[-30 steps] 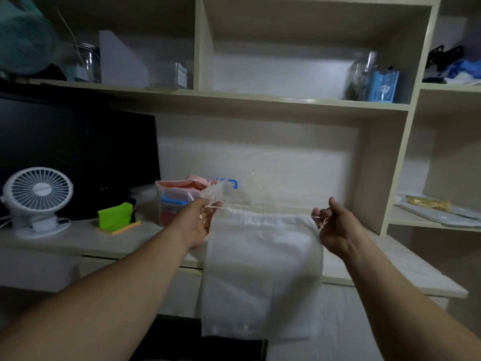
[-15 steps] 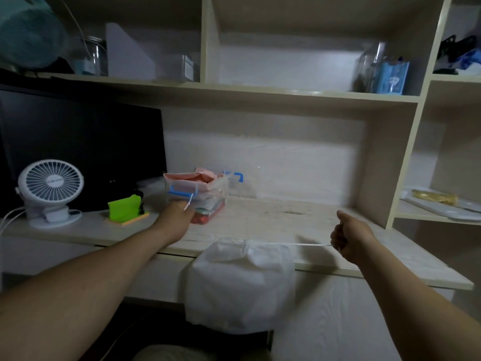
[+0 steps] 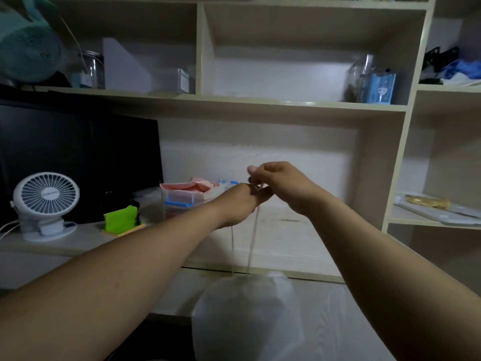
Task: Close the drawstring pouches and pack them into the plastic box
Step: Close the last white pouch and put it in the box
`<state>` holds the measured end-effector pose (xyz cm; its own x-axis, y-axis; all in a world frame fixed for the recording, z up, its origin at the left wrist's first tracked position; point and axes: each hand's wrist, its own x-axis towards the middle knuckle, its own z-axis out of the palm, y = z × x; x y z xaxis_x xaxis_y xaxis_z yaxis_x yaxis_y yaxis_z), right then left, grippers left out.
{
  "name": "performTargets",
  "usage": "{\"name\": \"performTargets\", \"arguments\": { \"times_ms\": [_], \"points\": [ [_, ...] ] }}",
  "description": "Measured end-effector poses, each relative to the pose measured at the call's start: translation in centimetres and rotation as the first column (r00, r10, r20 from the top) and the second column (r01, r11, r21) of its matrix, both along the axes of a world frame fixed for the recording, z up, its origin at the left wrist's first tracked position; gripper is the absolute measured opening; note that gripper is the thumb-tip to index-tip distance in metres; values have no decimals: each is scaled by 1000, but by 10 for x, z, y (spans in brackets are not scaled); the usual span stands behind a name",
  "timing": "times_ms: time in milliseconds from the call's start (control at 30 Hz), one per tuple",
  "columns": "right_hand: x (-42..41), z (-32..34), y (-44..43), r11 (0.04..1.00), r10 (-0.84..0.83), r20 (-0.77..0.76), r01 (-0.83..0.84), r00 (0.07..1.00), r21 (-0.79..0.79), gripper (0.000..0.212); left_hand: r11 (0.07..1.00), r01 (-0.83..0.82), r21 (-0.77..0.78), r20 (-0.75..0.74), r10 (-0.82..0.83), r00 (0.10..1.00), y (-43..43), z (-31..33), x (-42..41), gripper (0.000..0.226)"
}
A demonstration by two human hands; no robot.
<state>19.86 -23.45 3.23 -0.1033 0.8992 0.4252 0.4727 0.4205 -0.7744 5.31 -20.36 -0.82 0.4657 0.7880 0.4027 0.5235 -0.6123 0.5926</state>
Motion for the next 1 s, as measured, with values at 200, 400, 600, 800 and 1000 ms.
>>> {"name": "performTargets", "arguments": {
  "times_ms": [200,400,600,800,1000],
  "points": [
    [5,-43,-2,992,-90,-259,64,962,-109,35,916,92,-391,430,93,898,8,2,-1,41],
    [7,-133,-19,891,238,-233,-307,943,-335,23,870,47,-491,489,231,841,23,3,-14,46],
    [-3,-143,-14,896,57,-446,-243,893,-372,13,822,65,-565,595,352,722,26,-10,-30,47],
    [-9,-137,-19,925,36,-213,-113,976,-362,17,795,235,-560,768,391,508,29,8,-32,29],
    [-21,-131,-24,937,202,-54,-209,978,-281,18,790,382,-480,842,294,452,23,23,0,29]
  ]
}}
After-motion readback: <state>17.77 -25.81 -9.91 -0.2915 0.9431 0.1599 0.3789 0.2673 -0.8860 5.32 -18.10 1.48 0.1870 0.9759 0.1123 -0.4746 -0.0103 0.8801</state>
